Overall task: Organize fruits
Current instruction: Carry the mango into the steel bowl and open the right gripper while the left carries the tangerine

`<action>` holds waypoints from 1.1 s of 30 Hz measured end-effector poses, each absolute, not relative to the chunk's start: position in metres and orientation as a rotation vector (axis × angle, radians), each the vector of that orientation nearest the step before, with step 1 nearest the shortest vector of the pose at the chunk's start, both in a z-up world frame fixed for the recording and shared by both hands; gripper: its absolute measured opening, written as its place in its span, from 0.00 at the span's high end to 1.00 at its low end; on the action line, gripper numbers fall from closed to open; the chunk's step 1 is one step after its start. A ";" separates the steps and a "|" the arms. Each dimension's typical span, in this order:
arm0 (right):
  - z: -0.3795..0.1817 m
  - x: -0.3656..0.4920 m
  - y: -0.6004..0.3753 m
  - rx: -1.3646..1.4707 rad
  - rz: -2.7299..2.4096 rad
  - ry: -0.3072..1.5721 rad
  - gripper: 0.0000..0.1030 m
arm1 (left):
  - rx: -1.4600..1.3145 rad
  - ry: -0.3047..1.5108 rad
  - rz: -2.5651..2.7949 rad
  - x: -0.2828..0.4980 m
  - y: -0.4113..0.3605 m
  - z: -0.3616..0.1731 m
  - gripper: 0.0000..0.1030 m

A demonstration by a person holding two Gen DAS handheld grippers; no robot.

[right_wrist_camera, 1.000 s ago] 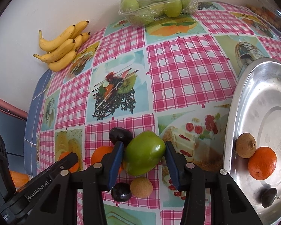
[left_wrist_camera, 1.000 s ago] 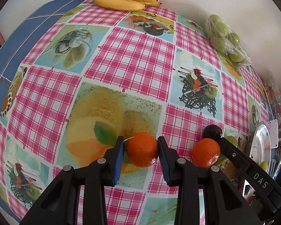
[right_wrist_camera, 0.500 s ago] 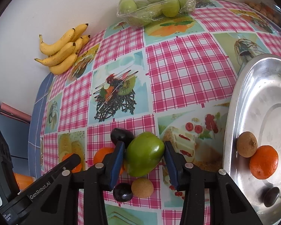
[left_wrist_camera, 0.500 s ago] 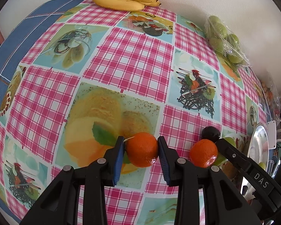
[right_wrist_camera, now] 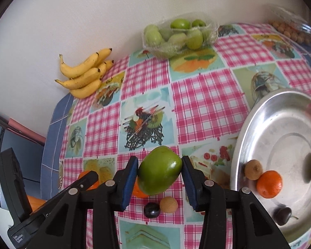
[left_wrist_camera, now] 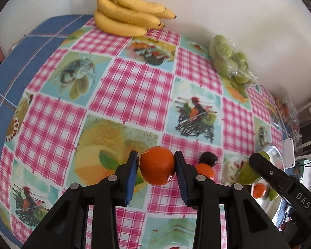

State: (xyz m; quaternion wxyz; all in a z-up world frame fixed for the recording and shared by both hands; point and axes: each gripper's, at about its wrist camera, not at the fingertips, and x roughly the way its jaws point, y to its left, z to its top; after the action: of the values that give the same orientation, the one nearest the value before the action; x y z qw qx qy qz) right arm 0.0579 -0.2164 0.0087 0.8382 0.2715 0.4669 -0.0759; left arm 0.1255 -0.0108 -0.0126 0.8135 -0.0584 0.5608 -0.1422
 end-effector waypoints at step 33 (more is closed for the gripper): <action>-0.006 -0.014 -0.341 0.721 -0.444 1.002 0.56 | 0.109 1.184 -0.469 0.070 -0.120 -0.005 0.64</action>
State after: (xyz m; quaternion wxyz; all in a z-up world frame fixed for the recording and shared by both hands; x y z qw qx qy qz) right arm -0.0144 -0.3413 -0.0059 0.7924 0.3353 0.4659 -0.2063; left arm 0.0702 -0.1202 -0.0046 0.8027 0.0508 0.5523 -0.2191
